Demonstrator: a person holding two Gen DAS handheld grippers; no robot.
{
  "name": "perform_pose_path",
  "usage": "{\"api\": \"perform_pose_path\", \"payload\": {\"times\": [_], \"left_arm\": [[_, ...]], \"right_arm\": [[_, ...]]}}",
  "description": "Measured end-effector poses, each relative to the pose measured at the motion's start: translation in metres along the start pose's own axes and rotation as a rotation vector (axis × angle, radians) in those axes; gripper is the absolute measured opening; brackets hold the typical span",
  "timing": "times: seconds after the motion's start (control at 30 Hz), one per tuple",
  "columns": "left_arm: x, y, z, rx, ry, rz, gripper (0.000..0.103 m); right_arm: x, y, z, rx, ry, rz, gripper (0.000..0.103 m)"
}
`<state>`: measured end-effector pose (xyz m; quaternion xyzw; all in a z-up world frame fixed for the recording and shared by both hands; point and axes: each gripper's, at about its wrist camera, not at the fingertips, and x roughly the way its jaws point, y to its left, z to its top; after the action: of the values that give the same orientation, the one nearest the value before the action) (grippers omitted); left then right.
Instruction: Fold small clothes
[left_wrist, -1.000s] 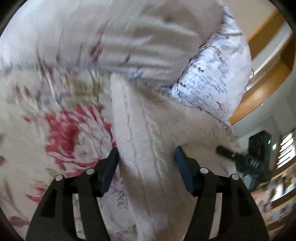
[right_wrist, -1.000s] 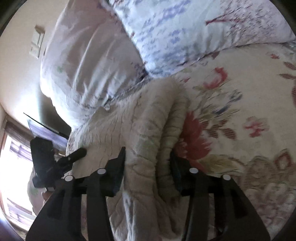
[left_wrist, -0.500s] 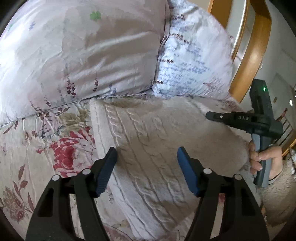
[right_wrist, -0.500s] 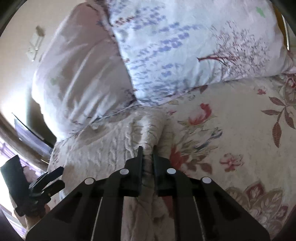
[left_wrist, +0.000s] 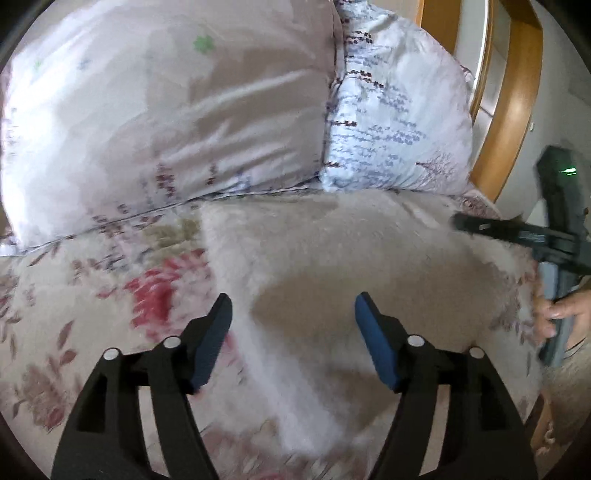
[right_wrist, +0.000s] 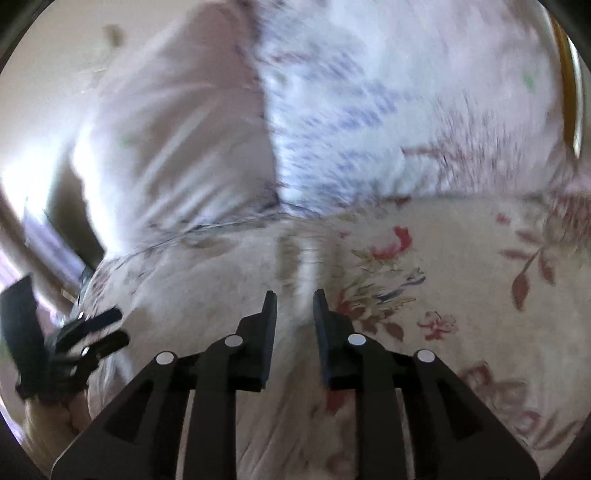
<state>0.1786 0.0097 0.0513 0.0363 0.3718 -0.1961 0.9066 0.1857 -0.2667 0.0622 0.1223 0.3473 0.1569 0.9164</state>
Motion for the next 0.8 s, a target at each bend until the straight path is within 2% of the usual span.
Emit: {"api": "perform_pose_path", "payload": {"times": [0.13, 0.23, 0.4, 0.5, 0.57, 0.63, 0.67, 0.7, 0.73, 0.8], "left_arm": [[-0.001, 0.007, -0.017, 0.004, 0.055, 0.035, 0.072], [0.002, 0.006, -0.024, 0.024, 0.078, 0.06, 0.075], [0.014, -0.004, -0.026, 0.089, 0.111, 0.116, 0.075], [0.016, -0.009, -0.027, 0.115, 0.092, 0.152, 0.077], [0.009, -0.009, -0.027, 0.095, 0.071, 0.151, 0.077], [-0.009, -0.004, -0.03, 0.05, 0.026, 0.124, 0.083], [-0.014, -0.002, -0.031, 0.036, 0.011, 0.119, 0.089], [-0.024, 0.0, -0.034, 0.012, -0.019, 0.119, 0.091], [-0.03, 0.002, -0.036, -0.003, -0.038, 0.118, 0.094], [-0.041, 0.005, -0.041, -0.05, -0.057, 0.1, 0.099]], "right_arm": [[-0.003, 0.021, -0.019, -0.119, 0.058, 0.001, 0.021], [0.015, 0.026, -0.034, -0.194, 0.142, -0.099, 0.022], [0.021, 0.032, -0.041, -0.246, 0.148, -0.183, 0.022], [0.022, 0.039, -0.045, -0.292, 0.128, -0.235, 0.023], [0.014, 0.042, -0.045, -0.275, 0.102, -0.239, 0.026], [-0.004, 0.042, -0.046, -0.232, 0.049, -0.217, 0.043], [-0.012, 0.041, -0.046, -0.213, 0.022, -0.215, 0.068], [-0.02, 0.04, -0.047, -0.199, -0.01, -0.22, 0.086], [-0.032, 0.039, -0.049, -0.189, -0.05, -0.224, 0.087], [-0.044, 0.036, -0.051, -0.165, -0.074, -0.231, 0.087]]}}
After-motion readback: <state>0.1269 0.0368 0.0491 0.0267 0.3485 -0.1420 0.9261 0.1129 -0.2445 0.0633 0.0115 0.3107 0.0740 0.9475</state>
